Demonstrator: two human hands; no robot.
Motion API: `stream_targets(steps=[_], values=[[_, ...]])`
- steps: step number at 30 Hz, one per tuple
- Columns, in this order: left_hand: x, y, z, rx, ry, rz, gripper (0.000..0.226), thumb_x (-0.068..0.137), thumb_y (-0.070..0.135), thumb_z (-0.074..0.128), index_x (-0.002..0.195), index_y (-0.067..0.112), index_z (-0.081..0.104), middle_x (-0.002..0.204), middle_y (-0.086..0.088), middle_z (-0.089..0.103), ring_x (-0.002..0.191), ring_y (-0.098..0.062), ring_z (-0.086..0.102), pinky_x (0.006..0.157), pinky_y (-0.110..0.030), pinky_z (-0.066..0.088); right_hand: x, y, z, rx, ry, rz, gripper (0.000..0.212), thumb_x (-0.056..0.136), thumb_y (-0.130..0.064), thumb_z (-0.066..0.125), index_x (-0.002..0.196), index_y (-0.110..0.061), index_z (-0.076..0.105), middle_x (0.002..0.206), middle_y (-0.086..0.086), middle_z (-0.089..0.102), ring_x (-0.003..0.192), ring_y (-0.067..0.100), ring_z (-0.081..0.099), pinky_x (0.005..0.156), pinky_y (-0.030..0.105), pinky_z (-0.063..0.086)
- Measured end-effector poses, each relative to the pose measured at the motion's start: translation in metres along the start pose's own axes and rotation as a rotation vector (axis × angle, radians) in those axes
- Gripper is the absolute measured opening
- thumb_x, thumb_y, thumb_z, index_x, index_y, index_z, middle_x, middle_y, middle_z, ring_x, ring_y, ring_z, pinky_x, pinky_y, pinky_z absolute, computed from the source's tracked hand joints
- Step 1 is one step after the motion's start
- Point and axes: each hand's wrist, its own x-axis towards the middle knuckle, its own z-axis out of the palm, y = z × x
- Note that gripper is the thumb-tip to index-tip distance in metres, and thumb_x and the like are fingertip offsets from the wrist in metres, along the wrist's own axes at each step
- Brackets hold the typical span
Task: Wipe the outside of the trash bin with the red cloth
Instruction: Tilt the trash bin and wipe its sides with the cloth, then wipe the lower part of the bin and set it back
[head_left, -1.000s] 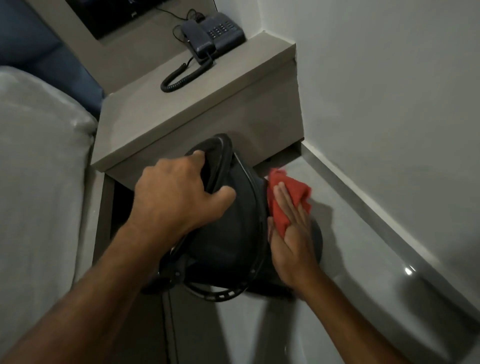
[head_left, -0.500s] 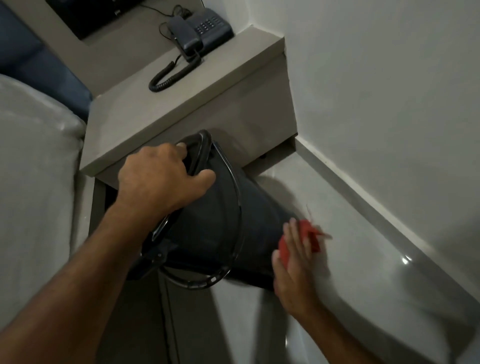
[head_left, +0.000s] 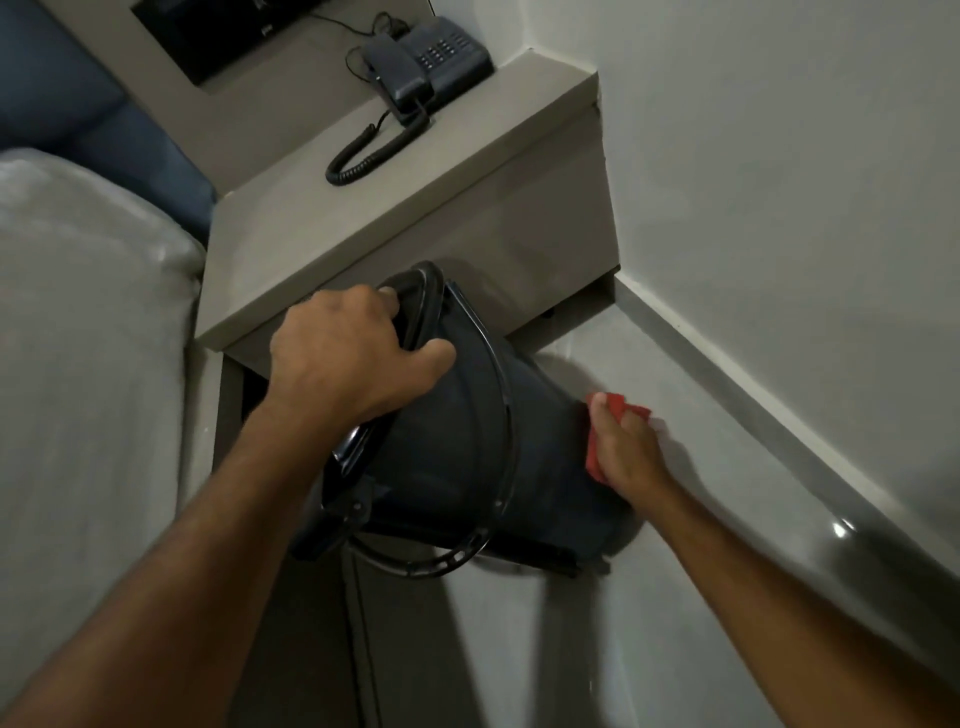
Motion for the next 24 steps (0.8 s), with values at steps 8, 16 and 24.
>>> stream_targets(steps=[8, 16, 24], values=[[-0.032, -0.022, -0.002, -0.374, -0.266, 0.221, 0.125, 0.053, 0.097, 0.051, 0.154, 0.033, 0.015, 0.142, -0.009, 0.054, 0.132, -0.023, 0.049, 0.104, -0.04, 0.042, -0.024, -0.059, 0.011, 0.475, -0.138, -0.275, 0.046, 0.104, -0.043, 0.039, 0.134, -0.017, 0.06, 0.137, 0.005, 0.061, 0.123, 0.014, 0.059, 0.108, 0.034, 0.046], [-0.046, -0.003, 0.042, -0.068, -0.523, 0.528, 0.166, 0.037, 0.046, 0.096, 0.139, 0.05, -0.035, 0.152, 0.007, -0.046, 0.14, -0.019, -0.036, 0.114, -0.05, 0.016, -0.025, -0.047, 0.024, 0.719, -0.231, -0.04, 0.038, 0.105, -0.023, 0.045, 0.132, 0.001, 0.057, 0.127, 0.028, 0.064, 0.104, 0.034, 0.068, 0.079, 0.034, 0.06], [-0.064, 0.001, 0.044, 0.251, -0.387, 0.648, 0.17, 0.039, 0.04, 0.097, 0.142, 0.037, -0.038, 0.149, -0.026, -0.042, 0.141, -0.05, -0.027, 0.111, -0.056, 0.0, -0.009, 0.014, 0.002, 0.769, -0.058, 0.228, 0.064, 0.1, -0.059, 0.034, 0.116, -0.006, 0.066, 0.064, 0.008, 0.071, 0.054, 0.018, 0.068, 0.054, 0.03, 0.055]])
